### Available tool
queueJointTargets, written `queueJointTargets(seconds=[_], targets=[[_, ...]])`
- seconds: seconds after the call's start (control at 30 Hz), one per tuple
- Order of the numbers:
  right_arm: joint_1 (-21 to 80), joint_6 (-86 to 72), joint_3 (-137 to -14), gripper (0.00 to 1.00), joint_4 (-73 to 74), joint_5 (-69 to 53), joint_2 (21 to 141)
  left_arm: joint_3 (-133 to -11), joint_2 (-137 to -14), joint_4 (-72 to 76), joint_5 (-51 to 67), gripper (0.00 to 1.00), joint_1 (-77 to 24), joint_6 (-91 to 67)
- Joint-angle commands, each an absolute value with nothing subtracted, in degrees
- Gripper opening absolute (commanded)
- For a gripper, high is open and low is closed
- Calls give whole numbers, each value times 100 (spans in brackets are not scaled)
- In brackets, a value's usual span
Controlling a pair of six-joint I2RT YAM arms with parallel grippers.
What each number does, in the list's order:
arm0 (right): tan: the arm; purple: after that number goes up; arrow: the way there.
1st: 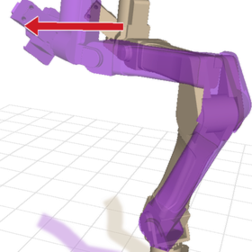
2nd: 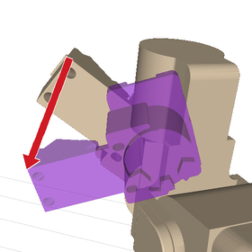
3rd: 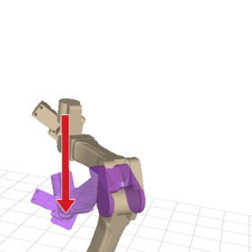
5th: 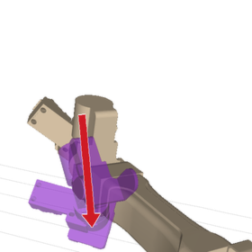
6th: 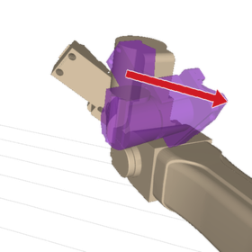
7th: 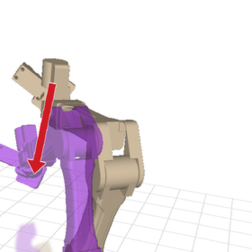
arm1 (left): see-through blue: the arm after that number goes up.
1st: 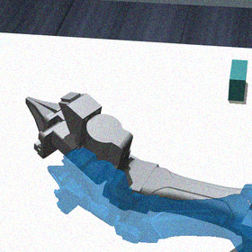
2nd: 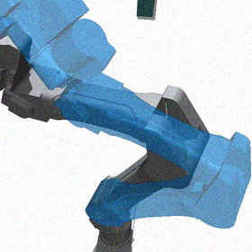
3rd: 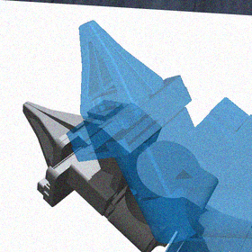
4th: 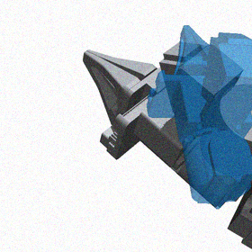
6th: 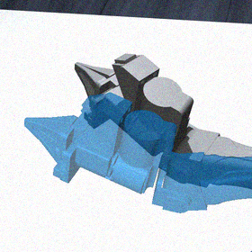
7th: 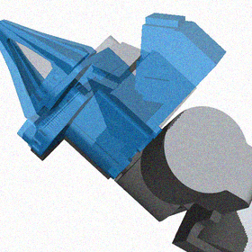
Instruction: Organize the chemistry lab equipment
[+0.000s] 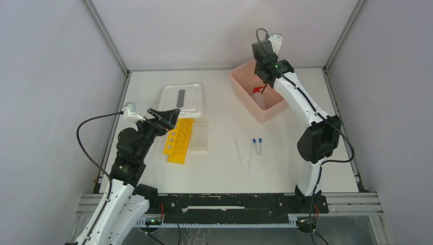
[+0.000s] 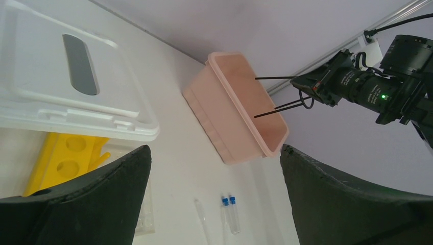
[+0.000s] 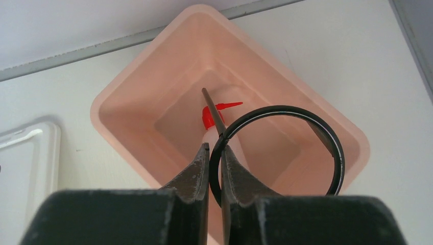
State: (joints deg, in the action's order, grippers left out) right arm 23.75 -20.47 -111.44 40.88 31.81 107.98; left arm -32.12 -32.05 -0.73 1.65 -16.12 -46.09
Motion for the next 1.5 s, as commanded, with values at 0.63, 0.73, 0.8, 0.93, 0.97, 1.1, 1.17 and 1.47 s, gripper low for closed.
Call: queueJointTargets(seconds=[0.63,0.73,0.8,0.93,0.97,1.1,1.17,1.47], targets=[[2044,-2353,-11417,0,4074,2594,11870,-3241,-3200,-148,18,100,-1644,-4535],[2034,-2387,-11502,0,4180,2601,11980,-3243,-3149,-209,-137,100,-1644,-4540],[2042,-2390,-11509,0,4192,2614,11993,-3243,-3114,-240,-181,100,-1644,-4544],[2063,-2349,-11522,0,4152,2734,11933,-3248,-3086,-270,-211,100,-1644,-4549],[2084,-2317,-11522,0,4126,2794,11897,-3248,-3083,-271,-211,100,-1644,-4552],[2207,-2003,-11527,0,3979,3133,11718,-3222,-3109,-264,-187,100,-1644,-4569],[2281,-1803,-11705,0,4039,3370,11698,-3196,-3102,-263,-185,100,-1644,-4570],[2533,-1291,-12632,0,4881,4108,12078,-3212,-3076,-306,-227,100,-1644,-4574]])
